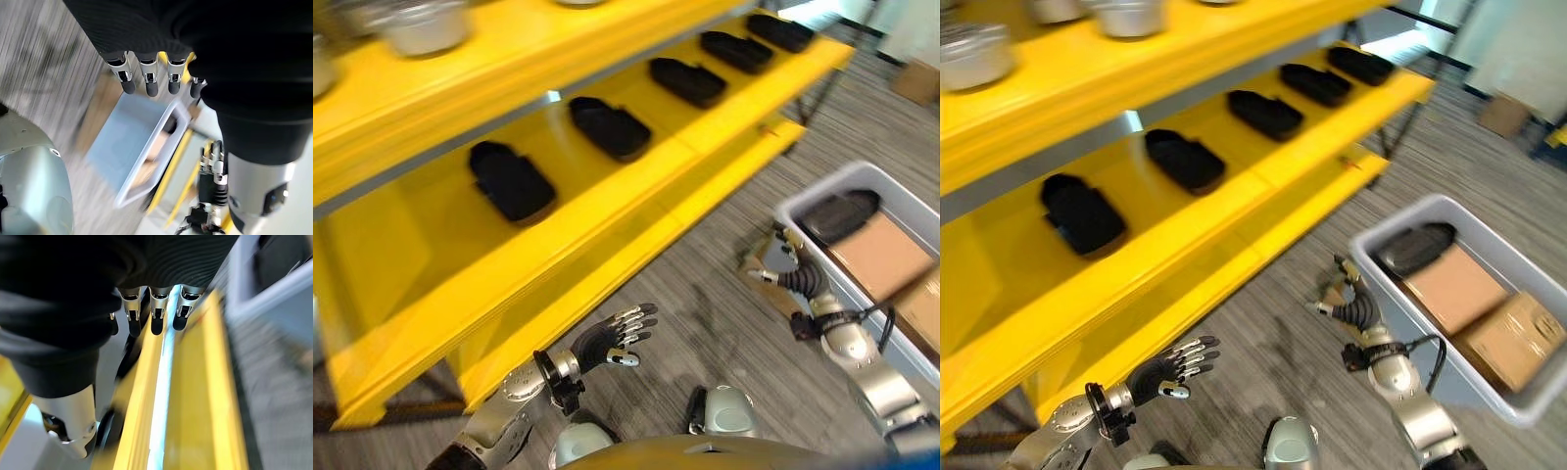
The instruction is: Move parts from the plastic box to the shelf.
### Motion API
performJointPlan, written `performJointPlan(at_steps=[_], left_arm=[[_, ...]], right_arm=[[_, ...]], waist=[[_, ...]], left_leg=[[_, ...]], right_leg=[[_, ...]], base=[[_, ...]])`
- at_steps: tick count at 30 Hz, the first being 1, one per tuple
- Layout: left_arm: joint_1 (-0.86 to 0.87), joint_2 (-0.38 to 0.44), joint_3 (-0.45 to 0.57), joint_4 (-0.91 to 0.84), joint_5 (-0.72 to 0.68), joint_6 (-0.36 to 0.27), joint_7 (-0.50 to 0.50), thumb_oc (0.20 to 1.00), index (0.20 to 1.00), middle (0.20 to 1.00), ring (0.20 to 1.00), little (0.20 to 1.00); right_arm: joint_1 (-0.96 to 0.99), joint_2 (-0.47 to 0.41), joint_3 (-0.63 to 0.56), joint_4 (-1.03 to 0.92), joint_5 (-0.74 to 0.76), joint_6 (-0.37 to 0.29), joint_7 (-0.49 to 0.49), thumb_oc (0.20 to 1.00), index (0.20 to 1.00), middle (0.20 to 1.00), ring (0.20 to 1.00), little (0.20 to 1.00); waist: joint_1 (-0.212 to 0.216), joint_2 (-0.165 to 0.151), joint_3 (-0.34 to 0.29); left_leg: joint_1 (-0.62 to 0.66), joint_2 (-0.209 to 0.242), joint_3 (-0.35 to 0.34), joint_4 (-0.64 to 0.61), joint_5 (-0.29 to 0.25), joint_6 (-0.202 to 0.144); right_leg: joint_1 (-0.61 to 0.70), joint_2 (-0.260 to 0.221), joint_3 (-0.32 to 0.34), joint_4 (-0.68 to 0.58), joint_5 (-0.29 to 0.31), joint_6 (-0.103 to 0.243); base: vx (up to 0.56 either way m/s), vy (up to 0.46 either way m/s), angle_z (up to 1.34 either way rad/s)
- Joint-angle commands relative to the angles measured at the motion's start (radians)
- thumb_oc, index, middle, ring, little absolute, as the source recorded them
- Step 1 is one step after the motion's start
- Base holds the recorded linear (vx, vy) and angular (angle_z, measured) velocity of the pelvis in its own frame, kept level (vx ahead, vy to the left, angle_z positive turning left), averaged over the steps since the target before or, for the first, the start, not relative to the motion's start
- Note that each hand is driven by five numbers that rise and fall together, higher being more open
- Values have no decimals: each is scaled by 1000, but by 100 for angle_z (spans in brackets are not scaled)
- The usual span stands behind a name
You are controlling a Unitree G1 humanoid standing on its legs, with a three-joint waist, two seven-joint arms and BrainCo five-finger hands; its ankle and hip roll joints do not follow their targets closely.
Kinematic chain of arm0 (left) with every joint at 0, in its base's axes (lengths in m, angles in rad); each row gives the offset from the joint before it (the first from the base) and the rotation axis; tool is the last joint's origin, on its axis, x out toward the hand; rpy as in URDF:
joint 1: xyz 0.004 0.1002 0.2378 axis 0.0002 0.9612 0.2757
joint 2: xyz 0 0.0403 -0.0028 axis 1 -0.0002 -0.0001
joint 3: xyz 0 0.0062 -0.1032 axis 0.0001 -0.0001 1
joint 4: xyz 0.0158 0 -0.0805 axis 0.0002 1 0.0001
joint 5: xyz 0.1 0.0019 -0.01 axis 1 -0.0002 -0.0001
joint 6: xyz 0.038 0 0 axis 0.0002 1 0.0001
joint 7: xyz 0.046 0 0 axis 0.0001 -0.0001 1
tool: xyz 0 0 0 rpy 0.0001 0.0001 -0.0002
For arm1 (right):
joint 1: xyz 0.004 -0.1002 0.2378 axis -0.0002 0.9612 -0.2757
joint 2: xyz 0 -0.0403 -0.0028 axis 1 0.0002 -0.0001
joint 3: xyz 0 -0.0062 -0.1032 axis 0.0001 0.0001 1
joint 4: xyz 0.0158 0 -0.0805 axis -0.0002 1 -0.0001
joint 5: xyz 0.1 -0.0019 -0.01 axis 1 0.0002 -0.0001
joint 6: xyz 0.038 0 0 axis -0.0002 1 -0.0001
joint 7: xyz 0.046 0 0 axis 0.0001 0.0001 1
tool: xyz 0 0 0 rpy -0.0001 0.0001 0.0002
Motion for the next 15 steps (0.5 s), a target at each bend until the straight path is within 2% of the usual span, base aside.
performJointPlan(at_steps=[1, 4, 6, 7, 8, 9, 10, 11, 13, 15], left_arm=[[-54, -34, 101, -95, -86, -46, -40, 1000, 1000, 1000, 1000, 1000], [-32, -47, 174, -92, -125, -58, -78, 1000, 1000, 1000, 1000, 1000], [-28, -64, 191, -95, -125, -64, -68, 1000, 1000, 1000, 1000, 1000], [-35, -84, 195, -94, -129, -69, -42, 1000, 1000, 1000, 1000, 1000], [-56, -111, 191, -88, -149, -67, -5, 1000, 1000, 1000, 1000, 1000], [-68, -121, 187, -80, -155, -73, 23, 1000, 1000, 1000, 1000, 1000], [-87, -141, 179, -55, -152, -82, 51, 1000, 1000, 1000, 1000, 1000], [-95, -148, 174, -41, -150, -82, 62, 1000, 1000, 1000, 1000, 1000], [-103, -143, 175, -28, -148, -73, 62, 1000, 1000, 1000, 1000, 1000], [-102, -139, 179, -23, -149, -68, 54, 1000, 1000, 1000, 1000, 1000]], right_arm=[[15, -25, -84, 3, -25, 69, -57, 1000, 1000, 1000, 1000, 1000], [81, -56, -184, 31, -48, 52, -47, 1000, 1000, 1000, 1000, 1000], [101, -66, -217, 38, -62, 44, -40, 1000, 1000, 1000, 1000, 1000], [107, -71, -225, 49, -74, 36, -44, 1000, 1000, 1000, 1000, 1000], [93, -68, -215, 79, -81, 32, -67, 1000, 1000, 1000, 1000, 1000], [77, -66, -200, 104, -86, 18, -64, 1000, 1000, 1000, 1000, 1000], [41, -51, -164, 155, -100, -19, -70, 1000, 1000, 1000, 1000, 1000], [31, -43, -147, 150, -101, -14, -69, 1000, 1000, 1000, 1000, 1000], [47, -32, -137, 130, -84, 4, -69, 1000, 1000, 1000, 1000, 1000], [70, -15, -129, 110, -92, 5, -71, 1000, 1000, 1000, 1000, 1000]], waist=[[-46, -49, 63], [-81, -52, 60], [-90, -54, 54], [-92, -57, 44], [-82, -57, 31], [-75, -55, 26], [-52, -51, 18], [-46, -49, 12], [-51, -44, 6], [-56, -37, 5]], left_leg=[[0, -71, 37, -14, 82, 59], [26, -58, 18, -46, 137, 22], [38, -49, 9, -61, 162, 3], [56, -41, 9, -82, 175, -10], [59, -33, -22, -95, 210, -34], [55, -39, -47, -110, 217, -39], [35, -91, -163, -143, 200, -28], [20, -132, -220, -138, 165, -10], [13, -184, -238, -152, 120, 15], [3, -225, -239, -178, 97, 34]], right_leg=[[141, -74, 76, -175, 158, 162], [130, -21, 123, -212, 162, 139], [123, -3, 130, -227, 165, 128], [113, 10, 129, -237, 167, 117], [105, 28, 135, -245, 165, 104], [100, 33, 146, -247, 165, 102], [84, 44, 193, -243, 167, 103], [83, 52, 232, -244, 162, 102], [90, 57, 252, -253, 161, 109], [98, 62, 264, -260, 162, 118]], base=[[-101, -742, -285], [-32, -544, -89], [-2, -424, -49], [13, -425, -55], [26, -395, -45], [98, -318, -115], [164, -220, -161], [199, -230, -196], [150, -133, -115], [198, -61, -35]])
